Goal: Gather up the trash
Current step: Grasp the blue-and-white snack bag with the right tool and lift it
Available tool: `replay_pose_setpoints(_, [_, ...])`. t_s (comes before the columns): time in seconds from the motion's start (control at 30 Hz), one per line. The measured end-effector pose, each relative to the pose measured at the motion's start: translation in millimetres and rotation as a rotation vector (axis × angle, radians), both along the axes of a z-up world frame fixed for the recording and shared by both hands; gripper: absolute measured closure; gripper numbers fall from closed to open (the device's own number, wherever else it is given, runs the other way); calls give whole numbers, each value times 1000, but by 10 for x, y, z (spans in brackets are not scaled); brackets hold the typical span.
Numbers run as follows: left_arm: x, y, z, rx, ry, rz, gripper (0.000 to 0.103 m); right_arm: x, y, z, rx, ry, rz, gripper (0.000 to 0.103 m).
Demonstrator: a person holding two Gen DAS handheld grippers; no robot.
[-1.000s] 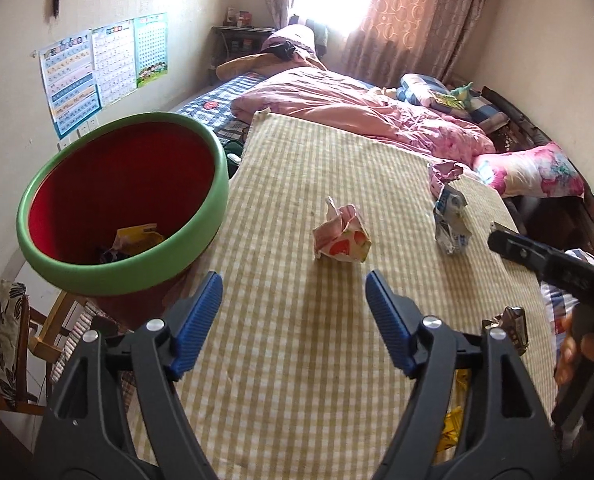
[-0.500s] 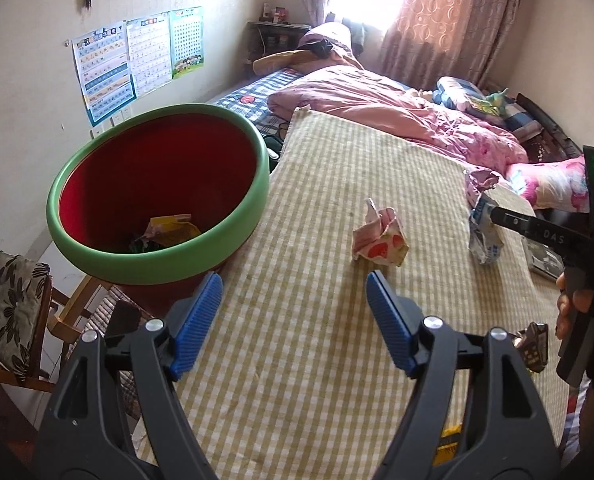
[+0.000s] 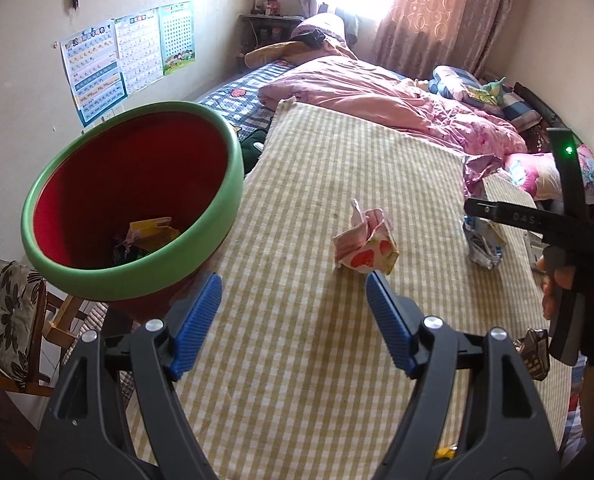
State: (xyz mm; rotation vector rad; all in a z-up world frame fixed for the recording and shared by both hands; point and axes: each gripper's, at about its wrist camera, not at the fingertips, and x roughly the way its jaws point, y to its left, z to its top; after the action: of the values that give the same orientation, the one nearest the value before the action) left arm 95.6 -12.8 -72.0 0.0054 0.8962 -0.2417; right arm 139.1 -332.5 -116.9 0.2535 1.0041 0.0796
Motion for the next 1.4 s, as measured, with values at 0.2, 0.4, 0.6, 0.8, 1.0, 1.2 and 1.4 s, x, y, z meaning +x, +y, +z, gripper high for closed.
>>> replay_pose_setpoints(0.2, [119,-171,-12,-4,-5,-49,30,34,19,-99,-27,76,47,54])
replay_pose_setpoints(0.4, [410,-381,-137,0,-5,-85,29,-36,90,-103,-32,86,72,53])
replay_pose_setpoints(0.6, [728,-512,-384,-9,62,-119,29,-163,217,29,-10,59,101,38])
replay_pose_setpoints(0.8, [730,-583,-366,-43,75,-176,66,-186,213,159,-27,45,77,31])
replay_pose_setpoints(1.0, [557,-472,-271,-78,80,-178,95,-205,176,18,-56,112,44,31])
replay_pose_setpoints(1.2, [384,-245,-187,-120,79,-161,95,-398,165,-82,-41,133,37,33])
replay_pose_setpoints(1.4, [349,-212,-222,-133,91,-154,72,-489,309,8,-15,84,57,69])
